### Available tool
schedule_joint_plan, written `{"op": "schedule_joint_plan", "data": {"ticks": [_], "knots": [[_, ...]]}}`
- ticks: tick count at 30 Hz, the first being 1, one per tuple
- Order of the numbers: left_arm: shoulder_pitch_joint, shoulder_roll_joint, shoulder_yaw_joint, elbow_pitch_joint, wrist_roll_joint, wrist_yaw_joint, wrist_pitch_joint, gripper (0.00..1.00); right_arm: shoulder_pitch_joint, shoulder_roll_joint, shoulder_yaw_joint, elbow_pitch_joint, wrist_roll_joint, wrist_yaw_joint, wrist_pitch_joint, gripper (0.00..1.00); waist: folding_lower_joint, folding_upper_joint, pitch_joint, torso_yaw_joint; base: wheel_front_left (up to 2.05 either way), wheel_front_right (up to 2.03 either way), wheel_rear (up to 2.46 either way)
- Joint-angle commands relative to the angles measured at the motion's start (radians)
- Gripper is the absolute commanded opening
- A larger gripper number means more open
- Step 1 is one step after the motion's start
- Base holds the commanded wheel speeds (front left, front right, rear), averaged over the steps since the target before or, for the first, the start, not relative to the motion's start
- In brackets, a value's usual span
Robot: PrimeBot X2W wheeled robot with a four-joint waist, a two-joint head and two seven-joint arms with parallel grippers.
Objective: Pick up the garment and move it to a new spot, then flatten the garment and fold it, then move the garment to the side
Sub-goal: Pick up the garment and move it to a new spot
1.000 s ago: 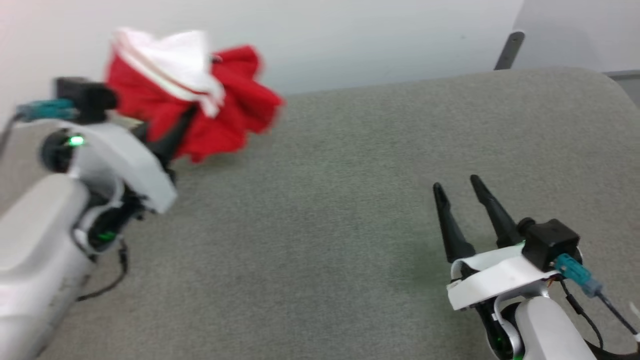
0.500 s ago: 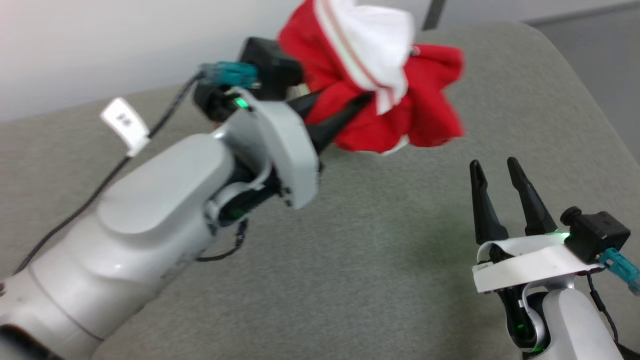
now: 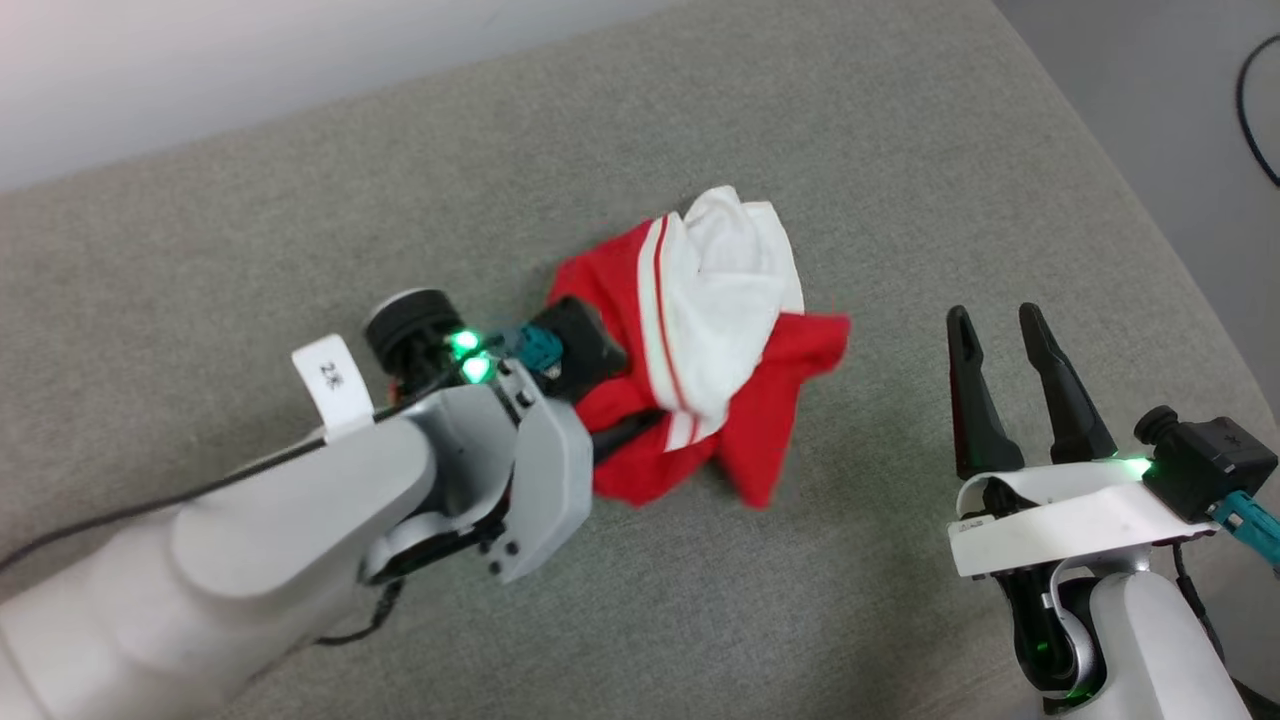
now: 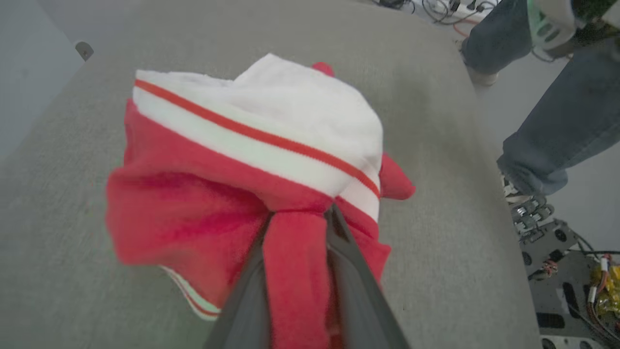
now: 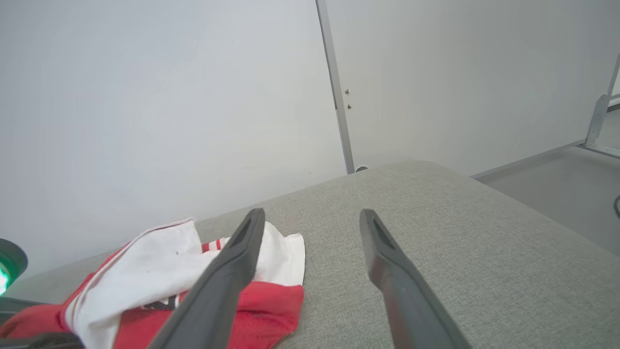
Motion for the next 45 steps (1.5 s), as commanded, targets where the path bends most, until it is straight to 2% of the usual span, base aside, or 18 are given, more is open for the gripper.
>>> {"op": "schedule_joint_plan", "data": {"ticks": [1, 8, 19, 25, 28, 29, 30, 39, 45], "knots": [[0.003, 0.018, 0.008, -0.02, 0.024, 0.002, 0.026, 0.0, 0.004, 0.002, 0.001, -0.004, 0.005, 0.0, -0.001, 1.0, 0.0, 0.0, 0.015, -0.009, 0.0, 0.0, 0.0], [0.036, 0.09, 0.005, -0.055, 0.099, 0.002, 0.162, 0.0, -0.012, 0.002, 0.017, -0.003, 0.025, 0.0, -0.001, 1.0, 0.0, 0.0, 0.026, -0.004, 0.0, 0.0, 0.0], [0.072, 0.103, -0.004, 0.057, 0.133, 0.003, 0.288, 0.0, -0.034, 0.002, 0.055, -0.02, 0.043, 0.0, -0.001, 1.0, 0.0, 0.0, 0.078, -0.029, 0.0, 0.0, 0.0], [0.079, 0.107, -0.009, 0.092, 0.125, 0.007, 0.278, 0.0, -0.027, 0.002, 0.048, -0.016, 0.031, 0.0, -0.001, 1.0, 0.0, 0.0, 0.081, -0.02, 0.0, 0.0, 0.0], [0.071, 0.109, -0.005, 0.087, 0.131, 0.007, 0.237, 0.45, -0.027, 0.002, 0.048, -0.01, 0.015, 0.0, -0.001, 1.0, 0.0, 0.0, 0.062, 0.002, 0.0, 0.0, 0.0], [0.063, 0.111, -0.003, 0.082, 0.13, 0.007, 0.218, 0.82, -0.026, 0.002, 0.047, -0.008, 0.009, 0.0, -0.001, 1.0, 0.0, 0.0, 0.053, 0.012, 0.0, 0.0, 0.0], [0.055, 0.107, -0.002, 0.077, 0.124, 0.007, 0.194, 1.0, -0.023, 0.002, 0.041, -0.005, 0.002, 0.0, -0.001, 1.0, 0.0, 0.0, 0.042, 0.026, 0.0, 0.0, 0.0], [0.033, 0.058, 0.004, 0.032, 0.039, 0.002, 0.022, 1.0, -0.003, 0.001, 0.014, 0.038, -0.1, 0.0, -0.001, 1.0, 0.0, 0.0, -0.06, 0.178, 0.0, 0.0, 0.0], [0.074, 0.034, 0.005, 0.077, -0.071, 0.002, -0.169, 1.0, 0.021, 0.001, -0.013, 0.073, -0.181, 0.0, -0.001, 1.0, 0.0, 0.0, -0.12, 0.279, 0.0, 0.0, 0.0]]}}
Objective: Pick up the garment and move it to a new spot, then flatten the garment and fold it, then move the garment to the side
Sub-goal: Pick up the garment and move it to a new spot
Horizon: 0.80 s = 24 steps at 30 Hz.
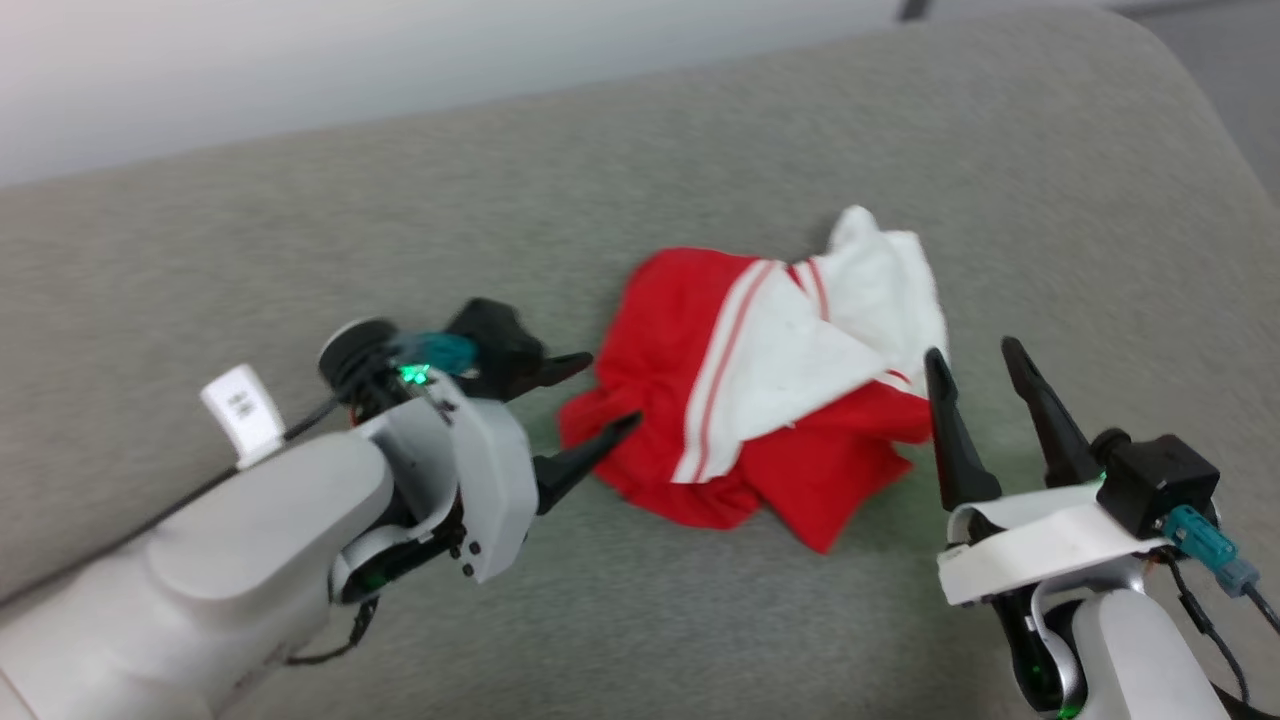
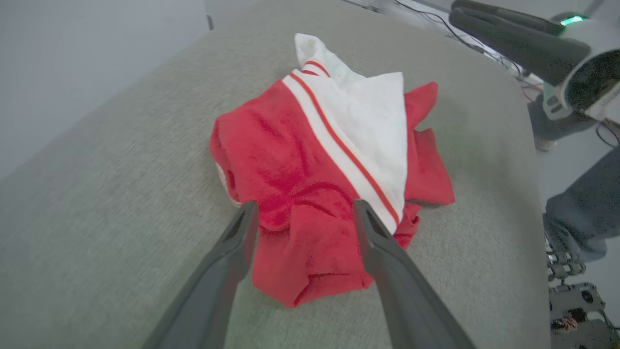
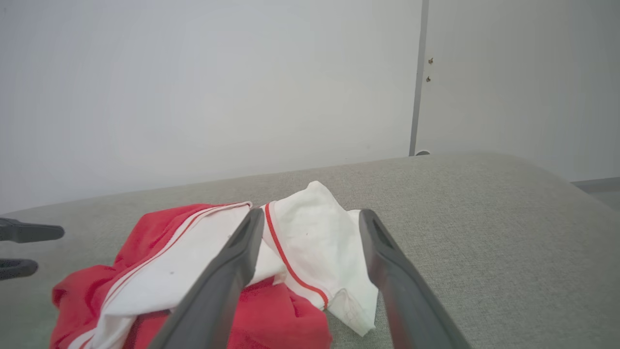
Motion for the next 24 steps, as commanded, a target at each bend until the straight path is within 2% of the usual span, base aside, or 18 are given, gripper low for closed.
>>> {"op": "schedule_joint_plan", "data": {"ticks": [1, 6, 11, 16, 21, 22, 23, 24], "knots": [[0.033, -0.006, 0.0, 0.022, -0.045, 0.002, -0.059, 1.0, 0.02, 0.0, -0.015, 0.008, -0.023, 0.0, -0.001, 1.0, 0.0, 0.0, -0.088, 0.111, 0.0, 0.0, 0.0], [0.139, -0.029, -0.001, 0.124, -0.182, 0.002, -0.252, 1.0, 0.053, -0.023, -0.055, 0.026, -0.063, 0.0, -0.001, 1.0, 0.0, 0.0, -0.124, 0.185, 0.0, 0.0, 0.0], [0.254, -0.061, 0.034, 0.244, -0.245, 0.002, -0.319, 1.0, 0.093, -0.061, -0.093, 0.03, -0.072, 0.0, -0.001, 1.0, 0.0, 0.0, -0.147, 0.26, 0.0, 0.0, 0.0], [0.391, -0.112, 0.25, 0.297, -0.191, 0.002, -0.321, 1.0, 0.142, -0.093, -0.135, 0.024, -0.072, 0.0, -0.001, 1.0, 0.0, 0.0, -0.164, 0.323, 0.0, 0.0, 0.0], [0.541, -0.154, 0.506, 0.291, -0.07, 0.002, -0.321, 1.0, 0.19, -0.11, -0.162, 0.02, -0.068, 0.0, -0.001, 1.0, 0.0, 0.0, -0.186, 0.35, 0.0, 0.0, 0.0], [0.541, -0.154, 0.506, 0.291, -0.07, 0.002, -0.321, 1.0, 0.19, -0.11, -0.162, 0.02, -0.068, 0.0, -0.001, 1.0, 0.0, 0.0, -0.186, 0.35, 0.0, 0.0, 0.0], [0.602, -0.165, 0.591, 0.281, 0.001, 0.002, -0.321, 1.0, 0.208, -0.114, -0.178, 0.018, -0.063, 0.0, -0.001, 1.0, 0.0, 0.0, -0.199, 0.353, 0.0, 0.0, 0.0], [0.602, -0.165, 0.591, 0.281, 0.001, 0.002, -0.321, 1.0, 0.208, -0.114, -0.178, 0.018, -0.063, 0.0, -0.001, 1.0, 0.0, 0.0, -0.199, 0.353, 0.0, 0.0, 0.0]]}}
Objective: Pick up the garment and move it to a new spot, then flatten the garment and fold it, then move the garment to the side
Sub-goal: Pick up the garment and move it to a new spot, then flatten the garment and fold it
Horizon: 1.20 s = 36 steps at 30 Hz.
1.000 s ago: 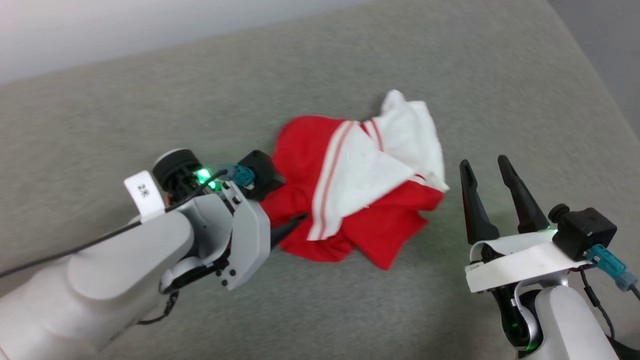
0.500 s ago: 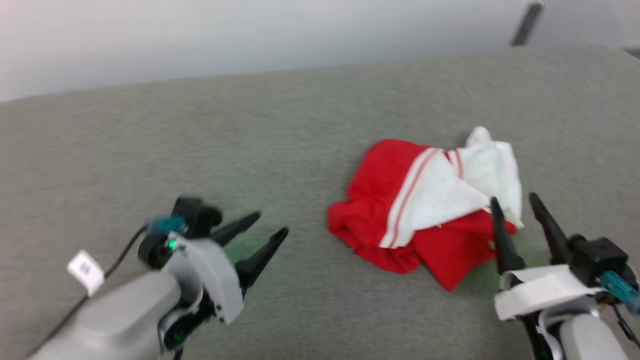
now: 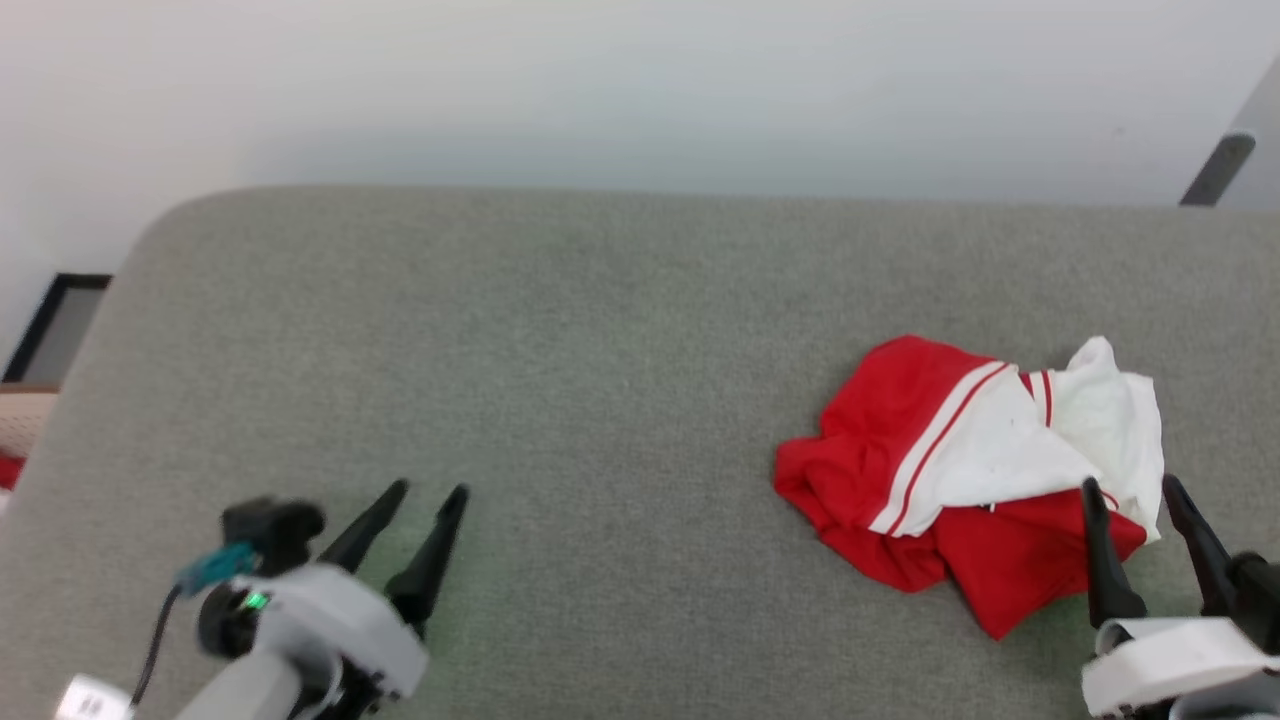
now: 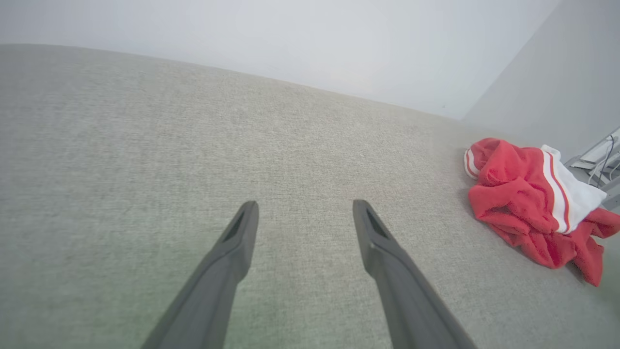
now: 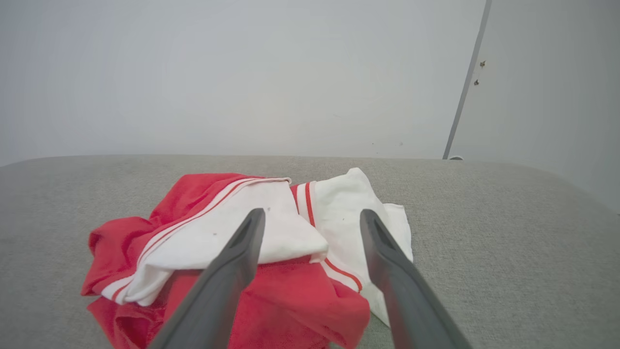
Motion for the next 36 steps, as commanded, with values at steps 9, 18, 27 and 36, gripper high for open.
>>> {"op": "schedule_joint_plan", "data": {"ticks": [9, 18, 27, 36], "knots": [[0.228, -0.054, 0.356, -0.125, 0.329, 0.028, 0.0, 1.0, 0.057, 0.003, -0.046, -0.023, 0.017, -0.001, -0.001, 1.0, 0.0, -0.0001, -0.079, -0.013, 0.0, 0.0, 0.0], [0.392, -0.141, 0.57, -0.268, 0.537, 0.026, 0.0, 1.0, 0.062, 0.013, -0.049, -0.051, 0.029, -0.001, -0.001, 1.0, 0.0, -0.0001, -0.112, -0.05, 0.0, 0.0, 0.0], [0.439, -0.19, 0.629, -0.299, 0.609, 0.01, 0.0, 1.0, 0.071, 0.026, -0.045, -0.051, 0.033, -0.001, -0.001, 1.0, 0.0, -0.0001, -0.11, -0.059, 0.0, 0.0, 0.0], [0.45, -0.208, 0.654, -0.304, 0.629, 0.002, 0.0, 1.0, 0.055, 0.038, -0.032, -0.049, 0.026, -0.001, -0.001, 1.0, 0.0, -0.0001, -0.108, -0.072, 0.0, 0.0, 0.0]]}}
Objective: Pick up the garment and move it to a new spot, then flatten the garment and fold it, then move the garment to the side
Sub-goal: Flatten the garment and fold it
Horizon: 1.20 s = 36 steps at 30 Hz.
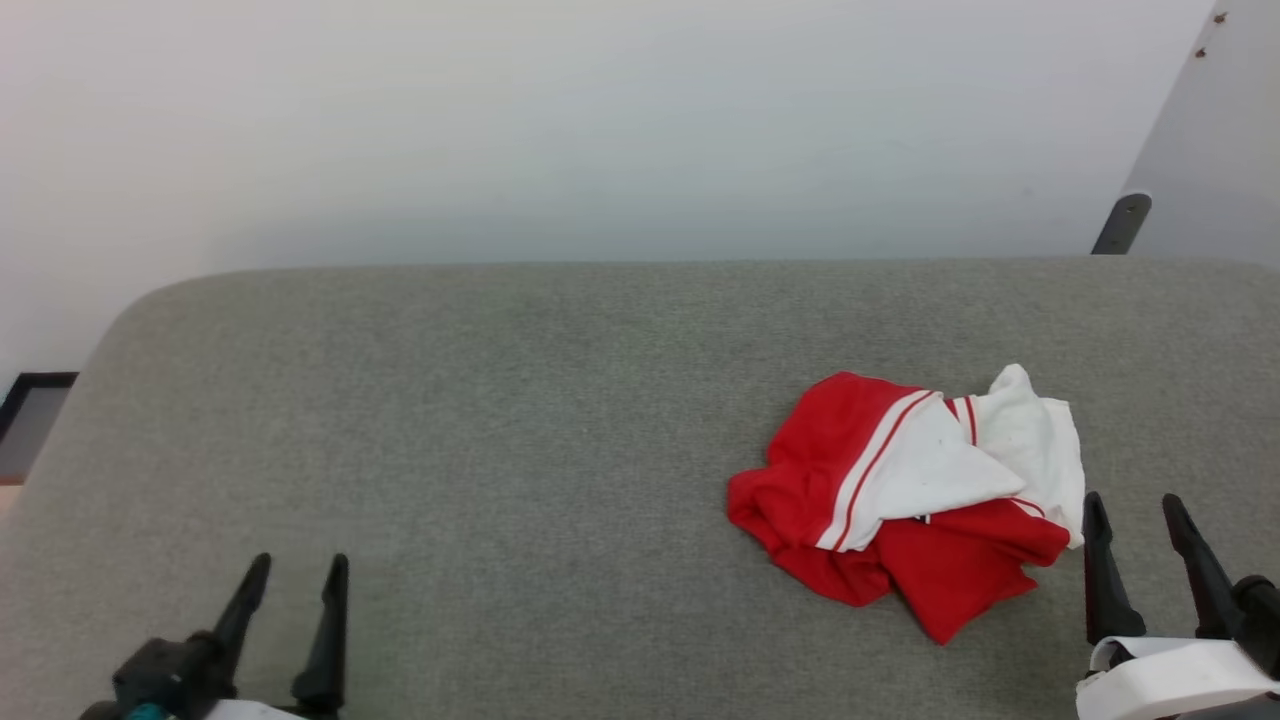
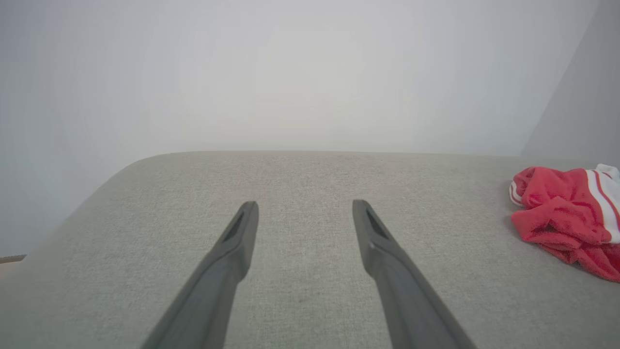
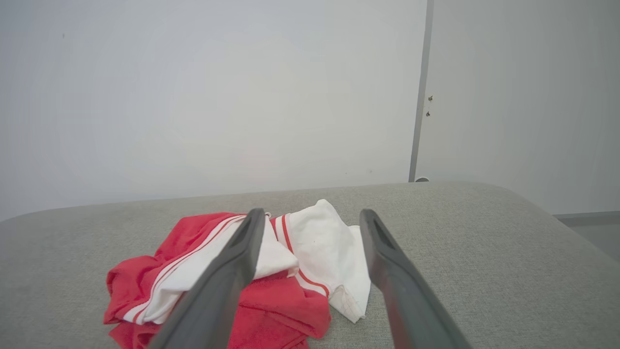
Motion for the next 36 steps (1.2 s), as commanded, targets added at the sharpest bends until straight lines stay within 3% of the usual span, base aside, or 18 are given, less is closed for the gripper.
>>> {"op": "schedule_joint_plan", "data": {"ticks": [1, 4, 8, 15, 19, 27, 36], "knots": [[0.008, -0.011, -0.001, -0.002, -0.005, -0.006, 0.0, 1.0, -0.006, 0.004, 0.005, 0.0, -0.003, -0.001, -0.001, 1.0, 0.0, -0.0001, 0.003, -0.01, 0.0, 0.0, 0.0], [-0.031, -0.007, -0.068, 0.004, -0.016, -0.006, 0.001, 1.0, -0.017, 0.009, 0.002, -0.006, 0.002, -0.001, -0.001, 1.0, 0.0, -0.0001, 0.012, -0.027, 0.0, 0.0, 0.0], [-0.171, 0.067, -0.286, -0.001, -0.061, -0.006, 0.074, 1.0, -0.028, 0.022, 0.002, -0.004, 0.008, -0.001, -0.001, 1.0, 0.0, -0.0001, 0.043, -0.063, 0.0, 0.0, 0.0], [-0.569, 0.217, -0.807, -0.021, -0.298, -0.005, 0.431, 1.0, -0.069, 0.051, 0.009, -0.002, 0.014, -0.001, -0.001, 1.0, 0.0, -0.0001, 0.12, -0.157, 0.0, 0.0, 0.0], [-0.785, 0.213, -1.009, -0.02, -0.406, -0.005, 0.523, 1.0, -0.09, 0.063, 0.007, -0.004, 0.02, -0.001, -0.001, 1.0, 0.0, -0.0001, 0.161, -0.217, 0.0, 0.0, 0.0], [-1.022, 0.156, -1.217, 0.093, -0.545, -0.005, 0.546, 1.0, -0.113, 0.074, 0.023, -0.005, 0.059, -0.001, -0.001, 1.0, 0.0, -0.0001, 0.219, -0.335, 0.0, 0.0, 0.0], [-1.07, 0.155, -1.257, 0.156, -0.571, -0.005, 0.537, 1.0, -0.113, 0.074, 0.031, -0.007, 0.097, -0.001, -0.001, 1.0, 0.0, -0.0001, 0.237, -0.393, 0.0, 0.0, 0.0]]}}
